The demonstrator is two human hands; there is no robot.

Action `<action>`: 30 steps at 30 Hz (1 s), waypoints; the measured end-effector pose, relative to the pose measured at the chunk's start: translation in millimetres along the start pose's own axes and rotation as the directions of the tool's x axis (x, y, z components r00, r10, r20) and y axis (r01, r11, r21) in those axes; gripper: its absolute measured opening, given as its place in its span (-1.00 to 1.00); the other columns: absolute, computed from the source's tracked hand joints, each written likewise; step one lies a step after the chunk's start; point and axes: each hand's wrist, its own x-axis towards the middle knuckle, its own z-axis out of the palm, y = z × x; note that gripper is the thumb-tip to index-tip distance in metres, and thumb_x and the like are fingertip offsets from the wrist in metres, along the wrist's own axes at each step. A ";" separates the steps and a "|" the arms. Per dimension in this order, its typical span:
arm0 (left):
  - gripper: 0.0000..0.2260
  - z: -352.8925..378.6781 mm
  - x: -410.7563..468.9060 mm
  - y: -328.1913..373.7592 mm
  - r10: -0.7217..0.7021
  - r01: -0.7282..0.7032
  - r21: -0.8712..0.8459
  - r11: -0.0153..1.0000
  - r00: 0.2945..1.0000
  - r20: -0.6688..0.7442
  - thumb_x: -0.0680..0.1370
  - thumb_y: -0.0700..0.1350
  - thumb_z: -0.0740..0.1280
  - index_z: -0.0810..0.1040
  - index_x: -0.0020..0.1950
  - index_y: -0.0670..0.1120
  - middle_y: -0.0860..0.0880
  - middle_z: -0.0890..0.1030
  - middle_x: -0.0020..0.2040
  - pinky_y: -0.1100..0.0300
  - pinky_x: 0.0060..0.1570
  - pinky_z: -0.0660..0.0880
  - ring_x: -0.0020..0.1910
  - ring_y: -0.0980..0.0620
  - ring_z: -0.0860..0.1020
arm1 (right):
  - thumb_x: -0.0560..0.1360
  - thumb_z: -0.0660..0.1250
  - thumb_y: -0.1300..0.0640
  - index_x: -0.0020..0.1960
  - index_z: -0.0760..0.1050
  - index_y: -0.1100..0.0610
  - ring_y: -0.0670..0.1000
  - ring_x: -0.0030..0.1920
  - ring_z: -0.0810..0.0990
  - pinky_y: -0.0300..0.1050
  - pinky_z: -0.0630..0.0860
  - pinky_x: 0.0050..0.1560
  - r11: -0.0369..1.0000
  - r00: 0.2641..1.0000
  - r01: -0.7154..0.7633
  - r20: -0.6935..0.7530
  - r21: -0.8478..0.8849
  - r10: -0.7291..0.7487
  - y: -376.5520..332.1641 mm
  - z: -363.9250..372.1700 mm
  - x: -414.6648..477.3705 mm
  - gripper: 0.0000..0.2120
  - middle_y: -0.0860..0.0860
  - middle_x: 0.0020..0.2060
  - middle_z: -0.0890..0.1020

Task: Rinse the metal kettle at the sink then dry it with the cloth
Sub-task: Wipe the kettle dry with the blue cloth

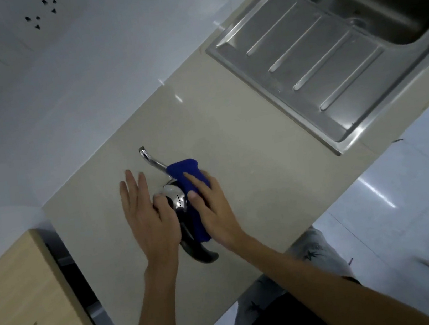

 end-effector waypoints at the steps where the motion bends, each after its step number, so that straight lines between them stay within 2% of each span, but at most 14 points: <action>1: -0.43 -1.1 8.1 3.5 -0.012 0.011 0.016 1.000 0.999 0.042 0.62 0.01 -0.02 0.18 0.62 -0.15 -0.02 0.09 0.67 0.16 0.57 -0.10 0.66 0.01 -0.02 | 0.68 0.12 -0.05 0.53 0.31 -0.12 -0.10 0.51 0.24 -0.15 0.19 0.52 0.997 0.997 0.071 -0.015 -0.019 -0.071 3.4 5.3 -15.3 -0.58 -0.07 0.53 0.23; 3: -0.38 -0.5 23.2 9.9 -0.037 0.032 0.051 0.998 0.994 0.100 0.63 0.09 -0.03 0.02 0.66 -0.13 -0.02 0.00 0.69 0.13 0.58 -0.14 0.66 0.02 -0.08 | 0.68 0.08 -0.08 0.53 0.29 -0.16 -0.09 0.54 0.21 -0.07 0.19 0.55 0.999 0.998 0.049 -0.051 0.009 -0.049 15.6 8.3 -17.7 -0.58 -0.07 0.54 0.21; 7: -0.39 4.3 33.4 9.6 -0.060 0.047 0.083 0.995 0.984 0.169 0.67 0.08 0.00 -0.04 0.66 -0.15 -0.05 -0.05 0.69 0.07 0.61 -0.15 0.66 -0.02 -0.10 | 0.70 0.07 0.00 0.49 0.40 0.01 -0.23 0.42 0.30 0.07 0.20 0.54 0.959 0.957 -0.232 -0.136 0.165 0.255 36.5 -2.5 13.4 -0.61 -0.10 0.46 0.34; 9: -0.42 7.2 31.2 7.4 -0.083 0.075 0.053 0.996 0.983 0.165 0.70 0.03 0.04 -0.03 0.66 -0.14 -0.05 -0.03 0.69 0.16 0.56 -0.16 0.67 -0.02 -0.08 | 0.69 0.10 0.02 0.47 0.42 0.04 -0.25 0.44 0.28 0.00 0.19 0.56 0.972 0.971 -0.154 -0.157 0.180 0.183 20.5 4.8 7.9 -0.61 -0.11 0.47 0.33; 12: -0.46 9.1 29.8 10.1 -0.086 0.081 0.036 0.996 0.982 0.169 0.72 -0.04 0.08 0.01 0.66 -0.15 -0.06 0.02 0.68 0.23 0.52 -0.14 0.66 -0.01 -0.04 | 0.68 0.15 0.07 0.45 0.41 -0.01 -0.15 0.50 0.24 -0.17 0.15 0.54 0.991 0.976 0.117 -0.191 0.069 -0.102 11.3 21.6 -14.2 -0.64 0.01 0.50 0.33; 13: -0.47 9.0 30.4 10.9 -0.088 0.082 0.040 0.996 0.981 0.173 0.72 -0.05 0.09 0.02 0.66 -0.15 -0.06 0.03 0.68 0.23 0.52 -0.13 0.66 0.00 -0.03 | 0.68 0.14 0.08 0.44 0.43 0.01 -0.13 0.49 0.28 -0.12 0.18 0.53 0.991 0.974 0.116 -0.202 0.069 -0.100 17.2 22.1 -10.8 -0.65 0.01 0.47 0.36; 15: -0.47 9.0 31.2 11.5 -0.085 0.078 0.045 0.996 0.978 0.190 0.72 -0.08 0.11 0.04 0.66 -0.15 -0.07 0.06 0.68 0.22 0.52 -0.11 0.66 -0.02 -0.02 | 0.69 0.09 0.02 0.42 0.46 0.03 -0.11 0.43 0.36 0.06 0.28 0.50 0.984 0.965 -0.045 -0.247 0.173 0.088 30.1 15.5 3.6 -0.64 -0.04 0.40 0.43; 17: -0.47 8.3 32.8 10.5 -0.082 0.074 0.049 0.996 0.975 0.204 0.71 -0.11 0.13 0.07 0.65 -0.15 -0.09 0.08 0.67 0.20 0.53 -0.09 0.66 -0.04 -0.01 | 0.68 0.08 -0.05 0.43 0.46 0.02 -0.09 0.42 0.39 0.12 0.30 0.48 0.950 0.936 -0.177 -0.253 0.256 0.243 38.9 9.8 12.4 -0.60 -0.06 0.38 0.45; 18: -0.47 7.8 33.4 10.4 -0.080 0.071 0.049 0.996 0.974 0.210 0.70 -0.11 0.14 0.08 0.65 -0.14 -0.10 0.09 0.67 0.17 0.54 -0.07 0.66 -0.06 0.00 | 0.67 0.09 -0.07 0.43 0.46 0.02 -0.09 0.44 0.38 0.08 0.29 0.50 0.958 0.944 -0.172 -0.241 0.229 0.227 35.8 10.7 9.1 -0.59 -0.05 0.41 0.43; 20: -0.48 6.6 34.1 12.5 -0.075 0.065 0.049 0.997 0.971 0.229 0.70 -0.12 0.13 0.09 0.65 -0.09 -0.12 0.09 0.67 0.05 0.59 -0.03 0.66 -0.08 0.01 | 0.67 0.12 -0.05 0.44 0.45 0.00 -0.10 0.46 0.34 -0.08 0.25 0.51 0.988 0.979 -0.060 -0.186 0.144 0.086 26.5 14.8 -2.6 -0.61 -0.06 0.46 0.39; 22: -0.48 5.3 35.5 16.1 -0.095 0.082 0.065 0.995 0.963 0.251 0.69 -0.12 0.13 0.09 0.66 -0.04 -0.12 0.06 0.67 -0.07 0.61 -0.01 0.66 -0.07 -0.01 | 0.67 0.17 0.00 0.40 0.48 0.00 -0.10 0.41 0.39 -0.13 0.30 0.46 0.994 0.990 0.024 -0.142 0.110 -0.008 22.7 12.3 2.6 -0.66 -0.05 0.41 0.43; 25: -0.46 3.4 35.7 18.1 -0.104 0.089 0.065 0.994 0.956 0.275 0.69 -0.12 0.11 0.06 0.66 0.00 -0.10 0.01 0.68 -0.13 0.62 -0.01 0.67 -0.04 -0.03 | 0.65 0.19 0.07 0.32 0.58 0.08 0.00 0.30 0.51 0.03 0.36 0.42 0.980 0.982 -0.171 -0.062 0.100 0.177 24.7 -3.1 43.4 -0.68 0.05 0.28 0.56; 27: -0.46 2.5 35.4 18.5 -0.114 0.103 0.053 0.993 0.951 0.286 0.69 -0.11 0.10 0.04 0.67 0.01 -0.07 -0.01 0.68 -0.13 0.62 0.01 0.67 -0.04 -0.02 | 0.66 0.16 0.09 0.32 0.59 0.10 0.08 0.29 0.52 0.03 0.35 0.42 0.942 0.942 -0.331 0.071 0.057 0.327 19.0 -17.4 65.0 -0.67 0.10 0.29 0.58; 30: -0.45 1.1 36.4 18.8 -0.134 0.127 0.043 0.991 0.945 0.298 0.69 -0.11 0.13 0.05 0.67 0.02 -0.05 -0.01 0.69 -0.11 0.61 0.06 0.66 -0.04 0.03 | 0.67 0.15 0.07 0.28 0.60 0.18 0.15 0.25 0.53 -0.03 0.36 0.30 0.938 0.927 -0.345 0.155 -0.012 0.343 8.7 -23.7 71.6 -0.65 0.17 0.25 0.59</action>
